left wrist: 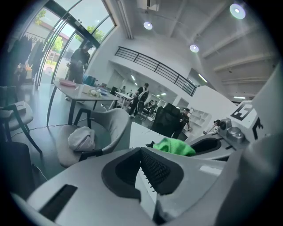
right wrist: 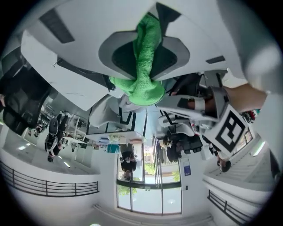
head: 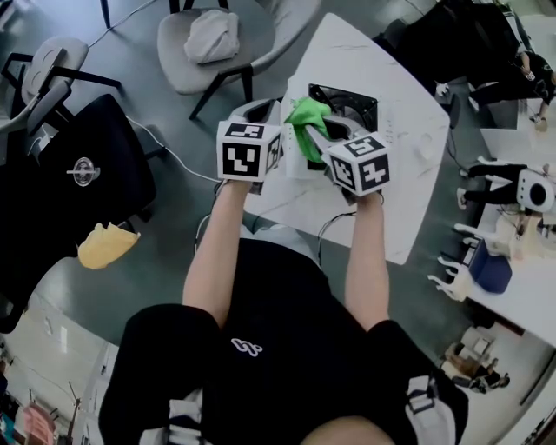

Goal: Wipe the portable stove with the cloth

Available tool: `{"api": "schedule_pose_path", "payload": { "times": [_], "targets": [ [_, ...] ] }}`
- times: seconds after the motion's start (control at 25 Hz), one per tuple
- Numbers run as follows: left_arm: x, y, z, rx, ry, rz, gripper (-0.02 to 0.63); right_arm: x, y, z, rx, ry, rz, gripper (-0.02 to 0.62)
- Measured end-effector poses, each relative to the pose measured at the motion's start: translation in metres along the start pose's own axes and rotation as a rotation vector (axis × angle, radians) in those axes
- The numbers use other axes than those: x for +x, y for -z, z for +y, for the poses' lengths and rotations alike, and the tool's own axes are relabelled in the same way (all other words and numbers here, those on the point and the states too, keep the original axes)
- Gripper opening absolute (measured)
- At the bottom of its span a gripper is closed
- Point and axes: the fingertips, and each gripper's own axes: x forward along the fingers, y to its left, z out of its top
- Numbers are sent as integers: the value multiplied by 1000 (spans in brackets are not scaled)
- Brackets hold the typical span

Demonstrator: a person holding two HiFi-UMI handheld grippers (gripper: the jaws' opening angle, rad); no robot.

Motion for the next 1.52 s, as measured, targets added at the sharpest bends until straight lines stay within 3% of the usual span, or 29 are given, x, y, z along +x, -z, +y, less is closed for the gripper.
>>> {"api": "schedule_pose_path", "payload": {
  "times": [0.12, 0.36, 0.52, 0.8, 1.08, 1.16, 1.28, 1.4, 1.52],
  "targets": [
    [5, -4, 0, -4, 10, 1, -5, -9, -22, -10, 9, 10, -51, 71],
    [12, -8, 0, -5, 27, 0, -5, 35, -20, -35, -92, 68, 36, 71],
    [13, -16, 3, -27, 28, -11, -5, 60, -25, -50, -137, 144, 19, 72],
    [17, -19, 9, -25, 42, -11, -5, 53, -60, -83, -38, 254, -120, 72],
    [25, -13, 14, -59, 39, 4, -5, 19, -82, -124, 195, 294, -279, 72],
    [29, -11, 8, -58, 47, -4, -5, 9, -86, -133, 195, 312, -306, 72],
    [32, -10, -1, -45, 54, -8, -5, 12, -76, -146, 106, 326, -222, 72],
    [29, -7, -14, -58, 96, 3, -5, 26, -50, -147, 20, 267, -85, 72],
    [25, -10, -12, -99, 97, 3, -5, 43, -32, -139, -30, 207, -14, 72]
  ]
}}
